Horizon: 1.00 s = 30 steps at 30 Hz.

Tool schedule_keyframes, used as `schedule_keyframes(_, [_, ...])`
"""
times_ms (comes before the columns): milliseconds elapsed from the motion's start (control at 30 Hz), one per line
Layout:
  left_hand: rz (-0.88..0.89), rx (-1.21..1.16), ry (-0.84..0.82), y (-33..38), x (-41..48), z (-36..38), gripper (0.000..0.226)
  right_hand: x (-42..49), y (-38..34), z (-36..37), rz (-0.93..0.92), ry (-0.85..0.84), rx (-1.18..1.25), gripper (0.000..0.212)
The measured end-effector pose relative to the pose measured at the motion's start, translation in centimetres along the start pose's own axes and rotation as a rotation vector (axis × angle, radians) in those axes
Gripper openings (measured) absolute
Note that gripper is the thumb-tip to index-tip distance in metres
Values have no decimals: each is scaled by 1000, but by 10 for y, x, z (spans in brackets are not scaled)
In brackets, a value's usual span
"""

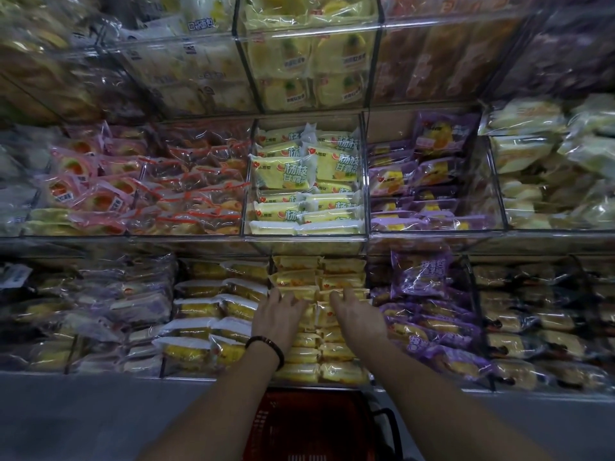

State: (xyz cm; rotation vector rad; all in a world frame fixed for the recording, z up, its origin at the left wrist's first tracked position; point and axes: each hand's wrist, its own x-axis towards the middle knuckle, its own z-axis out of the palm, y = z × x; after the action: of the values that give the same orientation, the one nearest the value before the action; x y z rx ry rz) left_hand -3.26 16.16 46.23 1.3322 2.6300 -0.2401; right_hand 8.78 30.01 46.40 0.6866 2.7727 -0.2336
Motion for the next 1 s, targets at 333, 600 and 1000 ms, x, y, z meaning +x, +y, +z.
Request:
schedule_keyframes(333, [-47, -101, 56, 4, -18, 13, 42, -10, -3, 24, 45, 163, 183, 48])
schedule_keyframes(600, [-3, -209, -97, 28, -20, 26, 56, -16, -16, 40, 42, 132, 130, 49])
schedule_keyframes(1000, [30, -164, -137, 21, -20, 21, 61, -27, 3, 37, -18, 65, 296, 53])
